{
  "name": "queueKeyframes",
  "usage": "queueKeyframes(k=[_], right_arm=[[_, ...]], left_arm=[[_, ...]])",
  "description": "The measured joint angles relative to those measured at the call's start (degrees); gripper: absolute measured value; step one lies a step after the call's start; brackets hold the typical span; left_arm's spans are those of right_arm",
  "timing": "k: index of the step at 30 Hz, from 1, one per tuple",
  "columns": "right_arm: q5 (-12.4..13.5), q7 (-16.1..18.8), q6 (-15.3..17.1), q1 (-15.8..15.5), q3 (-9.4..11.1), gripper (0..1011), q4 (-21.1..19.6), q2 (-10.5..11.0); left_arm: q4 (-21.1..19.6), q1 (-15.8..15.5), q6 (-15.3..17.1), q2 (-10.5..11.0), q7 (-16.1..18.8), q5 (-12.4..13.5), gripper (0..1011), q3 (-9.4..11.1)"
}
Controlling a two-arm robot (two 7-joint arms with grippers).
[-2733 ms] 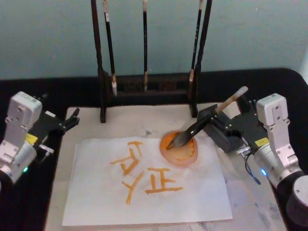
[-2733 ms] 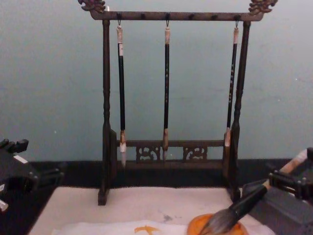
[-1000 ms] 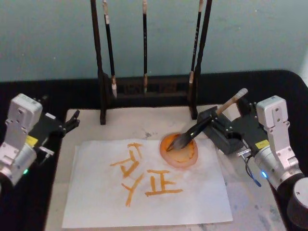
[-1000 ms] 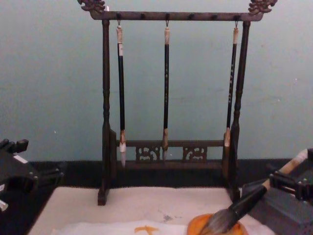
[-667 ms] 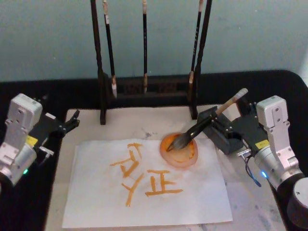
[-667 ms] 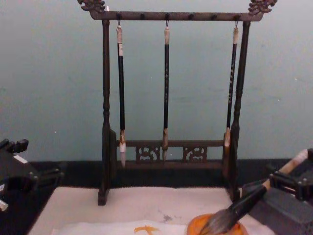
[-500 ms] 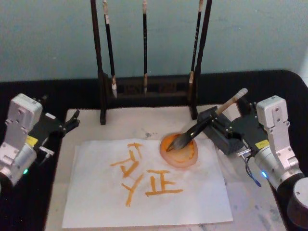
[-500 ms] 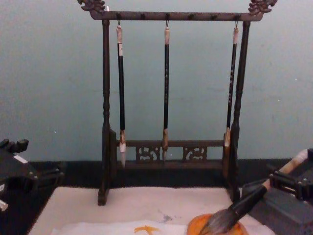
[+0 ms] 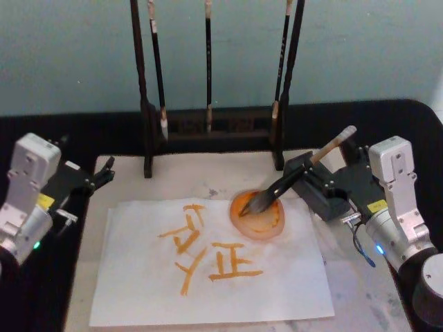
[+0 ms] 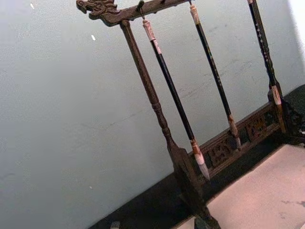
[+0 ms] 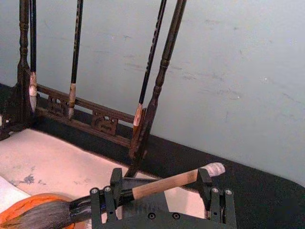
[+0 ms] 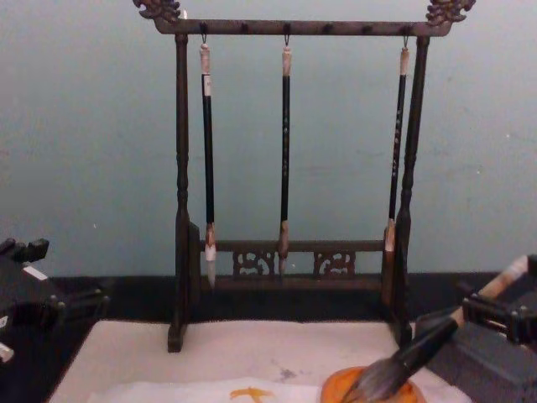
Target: Pick up the brush from the inkstone, write on the paper, then place the brush back to its original position.
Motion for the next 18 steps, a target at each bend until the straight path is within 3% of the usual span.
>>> queueKeyframes(k=[18], right_arm=[[0.0, 0.0, 0.0, 0.0, 0.0, 1000, 0.0, 0.0]], left_arm=[[0.0, 0.0, 0.0, 0.0, 0.0, 0.0, 1010, 0.0]])
